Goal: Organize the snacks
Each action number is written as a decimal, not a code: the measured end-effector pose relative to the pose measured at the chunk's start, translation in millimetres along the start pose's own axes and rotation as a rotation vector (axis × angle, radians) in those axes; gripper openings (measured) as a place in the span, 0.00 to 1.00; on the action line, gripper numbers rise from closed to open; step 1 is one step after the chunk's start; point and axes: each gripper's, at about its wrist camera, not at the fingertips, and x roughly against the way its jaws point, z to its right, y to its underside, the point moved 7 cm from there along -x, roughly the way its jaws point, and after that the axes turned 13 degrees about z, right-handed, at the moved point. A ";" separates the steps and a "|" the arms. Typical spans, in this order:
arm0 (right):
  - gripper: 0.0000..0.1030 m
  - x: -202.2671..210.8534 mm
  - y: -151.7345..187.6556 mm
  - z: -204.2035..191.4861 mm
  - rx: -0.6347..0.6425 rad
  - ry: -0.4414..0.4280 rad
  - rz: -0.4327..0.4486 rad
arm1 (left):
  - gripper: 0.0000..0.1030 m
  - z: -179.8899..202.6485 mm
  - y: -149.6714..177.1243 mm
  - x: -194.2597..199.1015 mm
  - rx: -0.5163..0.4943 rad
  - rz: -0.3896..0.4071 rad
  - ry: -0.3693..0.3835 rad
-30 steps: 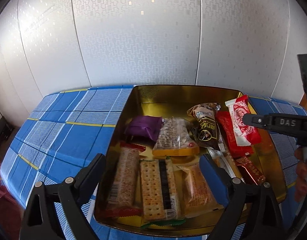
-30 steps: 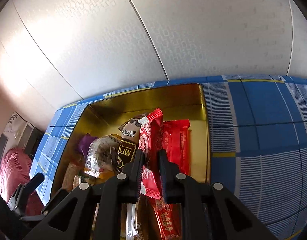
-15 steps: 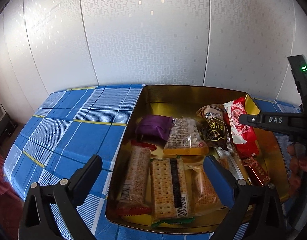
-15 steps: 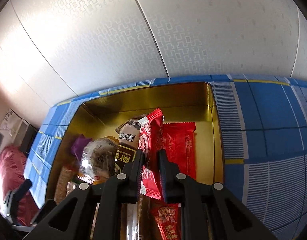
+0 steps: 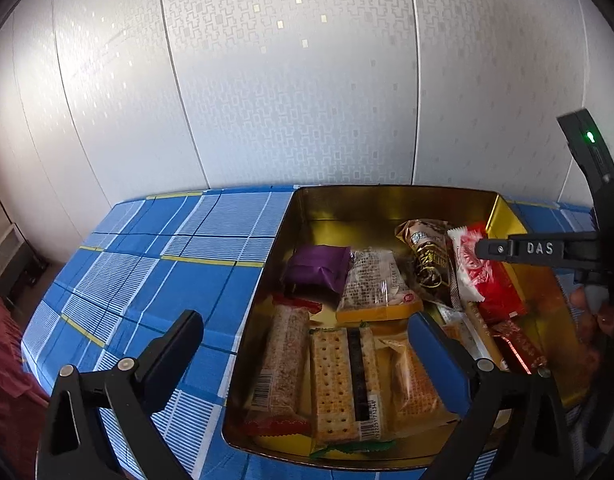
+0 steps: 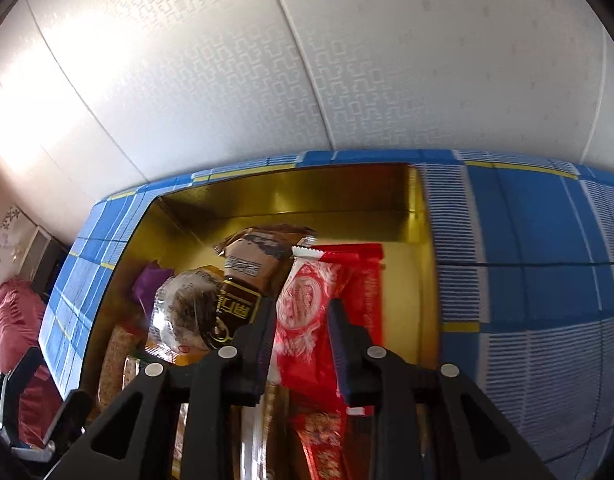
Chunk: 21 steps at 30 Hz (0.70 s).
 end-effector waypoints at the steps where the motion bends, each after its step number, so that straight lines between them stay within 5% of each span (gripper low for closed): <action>1: 0.26 1.2 1.6 2.2 -0.011 -0.003 -0.005 | 1.00 -0.9 -0.9 0.1 0.009 0.001 0.001; 7: 0.14 -14.0 7.5 -0.6 0.026 0.022 -0.054 | 1.00 -3.4 -0.7 -2.7 0.040 -0.014 0.002; 14: 0.15 -25.5 5.8 -7.0 0.027 0.019 -0.059 | 1.00 0.0 0.1 -2.2 0.007 -0.010 -0.004; 21: 0.32 -6.9 0.3 -10.2 0.041 0.003 0.004 | 1.00 -3.6 0.3 -0.9 0.055 -0.020 -0.004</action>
